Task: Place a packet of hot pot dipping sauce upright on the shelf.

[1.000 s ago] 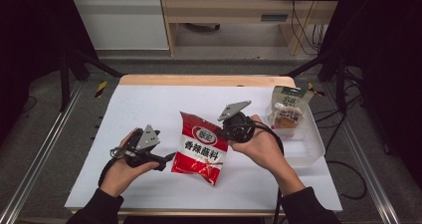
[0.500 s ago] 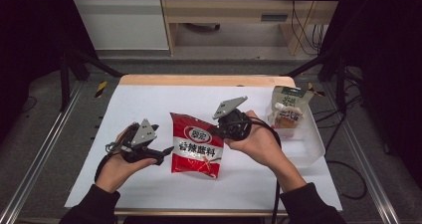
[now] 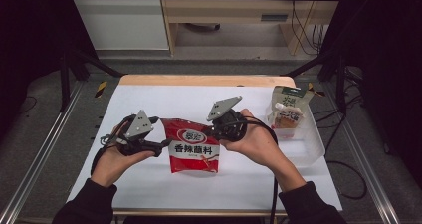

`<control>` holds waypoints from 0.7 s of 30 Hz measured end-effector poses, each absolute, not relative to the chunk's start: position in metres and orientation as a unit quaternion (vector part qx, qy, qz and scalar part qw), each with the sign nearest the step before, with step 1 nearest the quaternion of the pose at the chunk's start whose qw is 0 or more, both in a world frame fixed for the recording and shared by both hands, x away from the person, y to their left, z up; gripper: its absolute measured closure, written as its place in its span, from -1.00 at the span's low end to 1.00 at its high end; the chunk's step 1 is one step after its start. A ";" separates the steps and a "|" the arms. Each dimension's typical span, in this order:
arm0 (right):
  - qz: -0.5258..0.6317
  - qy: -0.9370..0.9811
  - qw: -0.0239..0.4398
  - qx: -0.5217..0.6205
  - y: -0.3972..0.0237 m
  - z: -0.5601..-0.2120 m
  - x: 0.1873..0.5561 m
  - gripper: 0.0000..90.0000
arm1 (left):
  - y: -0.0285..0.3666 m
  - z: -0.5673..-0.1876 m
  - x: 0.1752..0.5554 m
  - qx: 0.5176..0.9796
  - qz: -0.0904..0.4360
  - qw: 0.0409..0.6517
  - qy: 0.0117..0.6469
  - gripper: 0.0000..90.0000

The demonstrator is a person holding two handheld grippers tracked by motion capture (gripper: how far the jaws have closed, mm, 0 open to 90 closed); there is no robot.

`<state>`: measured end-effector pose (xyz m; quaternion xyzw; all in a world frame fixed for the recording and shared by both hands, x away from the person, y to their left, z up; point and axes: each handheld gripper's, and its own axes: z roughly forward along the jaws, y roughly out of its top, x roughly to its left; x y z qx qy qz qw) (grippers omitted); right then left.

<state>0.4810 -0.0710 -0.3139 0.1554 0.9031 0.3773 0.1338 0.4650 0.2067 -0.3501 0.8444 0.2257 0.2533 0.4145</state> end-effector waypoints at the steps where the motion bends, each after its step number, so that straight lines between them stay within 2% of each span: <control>1: 0.378 0.903 0.134 0.154 -0.071 -0.314 0.481 1.00 | 0.207 -0.349 0.466 0.844 0.252 0.416 0.226 -0.49; 10: 0.381 0.904 0.131 0.140 -0.067 -0.310 0.478 1.00 | 0.206 -0.347 0.472 0.846 0.242 0.425 0.212 -0.28; 21: 0.376 0.908 0.126 0.133 -0.066 -0.307 0.476 1.00 | 0.199 -0.347 0.475 0.861 0.204 0.428 0.186 0.28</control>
